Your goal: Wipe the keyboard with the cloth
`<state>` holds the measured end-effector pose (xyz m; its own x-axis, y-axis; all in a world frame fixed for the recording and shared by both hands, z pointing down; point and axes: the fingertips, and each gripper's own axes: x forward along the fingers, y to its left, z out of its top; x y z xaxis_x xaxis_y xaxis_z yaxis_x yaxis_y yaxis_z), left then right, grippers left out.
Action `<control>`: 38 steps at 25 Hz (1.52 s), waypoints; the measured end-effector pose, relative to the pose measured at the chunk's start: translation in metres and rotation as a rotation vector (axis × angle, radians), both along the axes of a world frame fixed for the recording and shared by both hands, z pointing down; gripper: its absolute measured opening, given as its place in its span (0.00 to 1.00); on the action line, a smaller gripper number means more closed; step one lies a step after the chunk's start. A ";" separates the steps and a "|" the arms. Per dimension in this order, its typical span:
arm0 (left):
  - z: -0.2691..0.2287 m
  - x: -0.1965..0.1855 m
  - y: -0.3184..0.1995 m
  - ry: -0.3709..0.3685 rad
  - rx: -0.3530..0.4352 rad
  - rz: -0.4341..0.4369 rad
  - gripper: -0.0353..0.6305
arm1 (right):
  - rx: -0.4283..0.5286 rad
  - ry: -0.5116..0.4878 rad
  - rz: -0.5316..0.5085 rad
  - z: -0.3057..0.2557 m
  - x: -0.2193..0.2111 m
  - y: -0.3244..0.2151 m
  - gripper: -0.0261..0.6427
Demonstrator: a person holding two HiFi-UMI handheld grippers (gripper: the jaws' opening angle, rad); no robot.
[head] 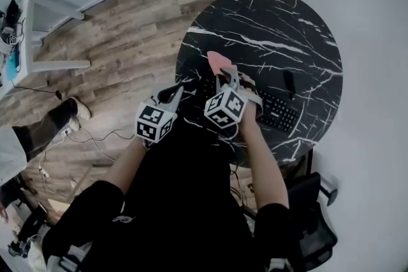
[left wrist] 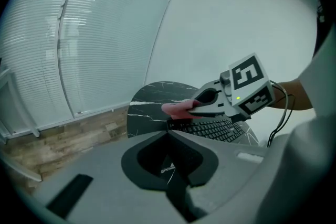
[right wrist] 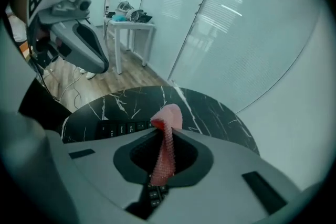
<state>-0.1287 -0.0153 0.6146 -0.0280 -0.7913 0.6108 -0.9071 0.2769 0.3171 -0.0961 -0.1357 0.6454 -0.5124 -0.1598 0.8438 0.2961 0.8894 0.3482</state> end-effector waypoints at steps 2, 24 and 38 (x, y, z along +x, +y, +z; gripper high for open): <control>0.003 -0.001 0.005 -0.001 0.002 0.001 0.05 | -0.033 0.067 0.000 0.021 -0.002 0.005 0.06; 0.025 -0.008 0.054 0.021 -0.045 0.044 0.05 | -0.206 0.241 0.061 0.057 0.043 0.071 0.08; 0.030 0.016 0.048 0.022 -0.043 0.174 0.05 | -0.244 0.269 0.104 0.074 0.083 0.121 0.07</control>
